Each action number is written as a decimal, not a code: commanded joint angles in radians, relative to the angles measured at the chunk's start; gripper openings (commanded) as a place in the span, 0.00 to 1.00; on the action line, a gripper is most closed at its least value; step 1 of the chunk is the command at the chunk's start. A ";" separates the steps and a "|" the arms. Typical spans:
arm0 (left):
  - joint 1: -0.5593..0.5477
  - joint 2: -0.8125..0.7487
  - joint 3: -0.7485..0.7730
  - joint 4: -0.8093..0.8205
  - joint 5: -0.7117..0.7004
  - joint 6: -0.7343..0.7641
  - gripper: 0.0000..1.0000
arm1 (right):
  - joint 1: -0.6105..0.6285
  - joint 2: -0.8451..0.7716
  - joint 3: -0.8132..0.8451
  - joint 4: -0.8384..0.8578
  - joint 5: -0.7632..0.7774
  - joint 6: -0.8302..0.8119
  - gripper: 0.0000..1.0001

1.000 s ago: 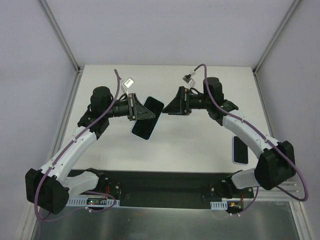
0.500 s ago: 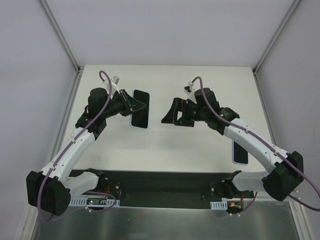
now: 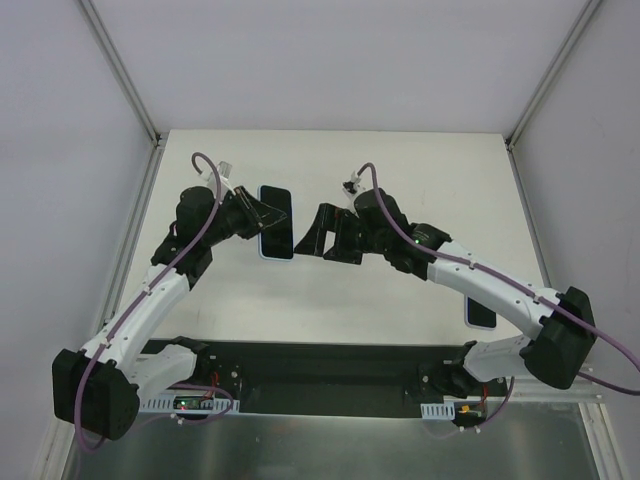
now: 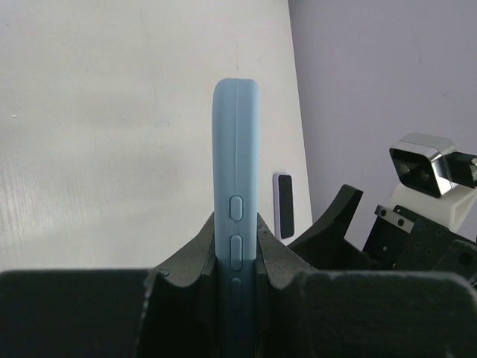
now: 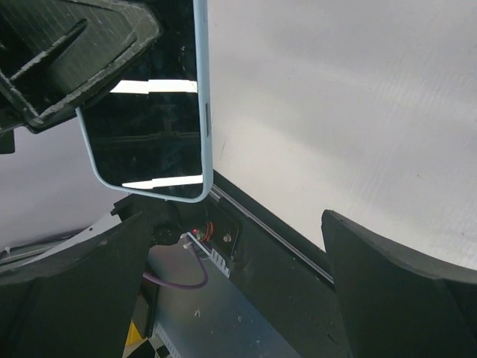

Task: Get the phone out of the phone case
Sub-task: Remove the phone case from the phone.

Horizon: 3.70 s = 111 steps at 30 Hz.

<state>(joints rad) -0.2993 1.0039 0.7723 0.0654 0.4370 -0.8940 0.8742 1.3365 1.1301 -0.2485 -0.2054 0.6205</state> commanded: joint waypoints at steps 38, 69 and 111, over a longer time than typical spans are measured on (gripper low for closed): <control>0.008 -0.068 0.021 0.293 0.077 -0.187 0.00 | 0.040 0.233 0.106 -0.235 0.147 0.059 0.92; 0.052 -0.111 0.004 0.412 0.100 -0.312 0.00 | 0.046 0.276 -0.012 -0.196 0.147 0.094 0.89; 0.066 -0.090 0.010 0.310 0.154 -0.138 0.00 | 0.065 -0.025 0.099 -0.286 0.345 0.041 0.96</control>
<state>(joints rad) -0.2295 0.9237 0.7551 0.2714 0.5602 -1.0164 0.9356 1.3746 1.2053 -0.5713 0.1177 0.6781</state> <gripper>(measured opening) 0.142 0.961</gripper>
